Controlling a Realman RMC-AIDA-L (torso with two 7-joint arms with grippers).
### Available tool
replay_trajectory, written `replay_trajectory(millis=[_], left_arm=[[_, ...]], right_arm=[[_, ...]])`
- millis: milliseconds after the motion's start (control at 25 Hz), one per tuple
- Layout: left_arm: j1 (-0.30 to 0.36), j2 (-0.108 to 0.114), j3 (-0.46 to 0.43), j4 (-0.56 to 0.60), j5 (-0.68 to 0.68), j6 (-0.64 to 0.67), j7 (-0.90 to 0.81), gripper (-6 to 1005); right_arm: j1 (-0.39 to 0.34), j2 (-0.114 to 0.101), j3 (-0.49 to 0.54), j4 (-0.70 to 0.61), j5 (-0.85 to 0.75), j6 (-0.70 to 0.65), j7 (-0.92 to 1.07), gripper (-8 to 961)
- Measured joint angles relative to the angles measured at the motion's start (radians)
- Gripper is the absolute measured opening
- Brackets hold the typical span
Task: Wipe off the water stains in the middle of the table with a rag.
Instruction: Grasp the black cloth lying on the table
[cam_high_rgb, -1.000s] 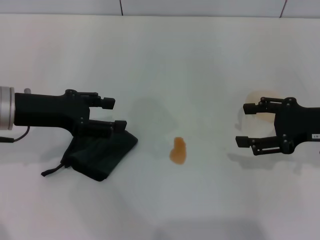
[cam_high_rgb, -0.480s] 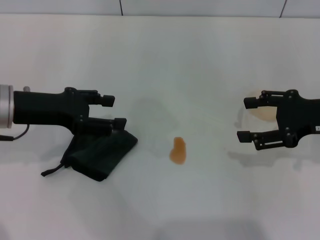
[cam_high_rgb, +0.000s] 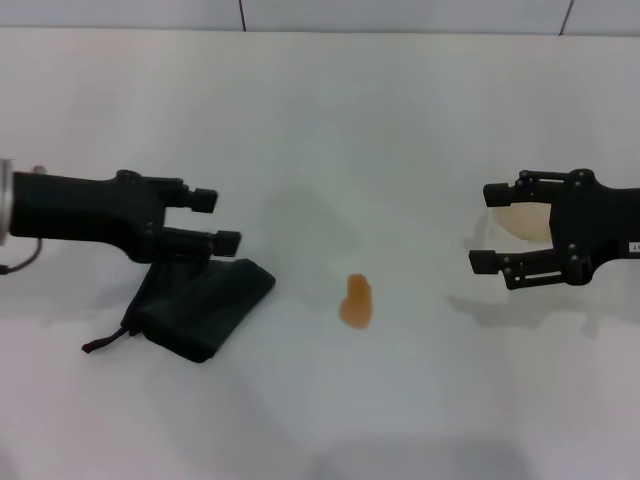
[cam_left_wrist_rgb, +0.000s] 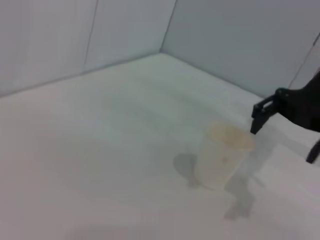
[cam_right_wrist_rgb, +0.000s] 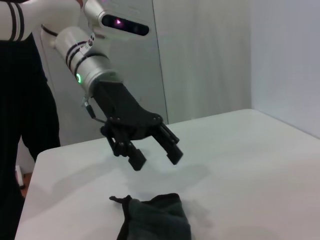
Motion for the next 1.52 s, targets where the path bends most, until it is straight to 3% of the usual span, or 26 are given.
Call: replay_trajectory(millis=[160,400,600,840,1040,1520], left_arm=[[-0.001,0.012,0.001,0.104,0.074,0.061,-0.103,760],[-0.042,0.011,0.003,0.211,0.225,0.140,-0.219,759],[-0.132,0.010,0.003,0.209,0.416,0.192,-0.261,758],[-0.181,0.004,0.007,0.201,0.490,0.195,-0.262,757],[-0.202,-0.016,0.059,0.165,0.519,0.158,-0.256,757],[-0.201,-0.031,0.078,0.112,0.543,0.121,-0.252,755]], right_arm=[[-0.002,0.000,0.000,-0.007,0.008,0.000,0.005,845],[-0.003,0.000,-0.008,-0.008,0.025,0.004,0.005,844],[-0.001,0.001,-0.009,-0.007,0.029,0.005,0.006,844],[0.001,0.002,-0.022,0.001,0.041,0.008,0.006,844],[-0.002,0.003,-0.042,0.003,0.063,0.011,-0.001,844],[-0.007,0.003,-0.056,0.001,0.080,0.005,-0.004,844]])
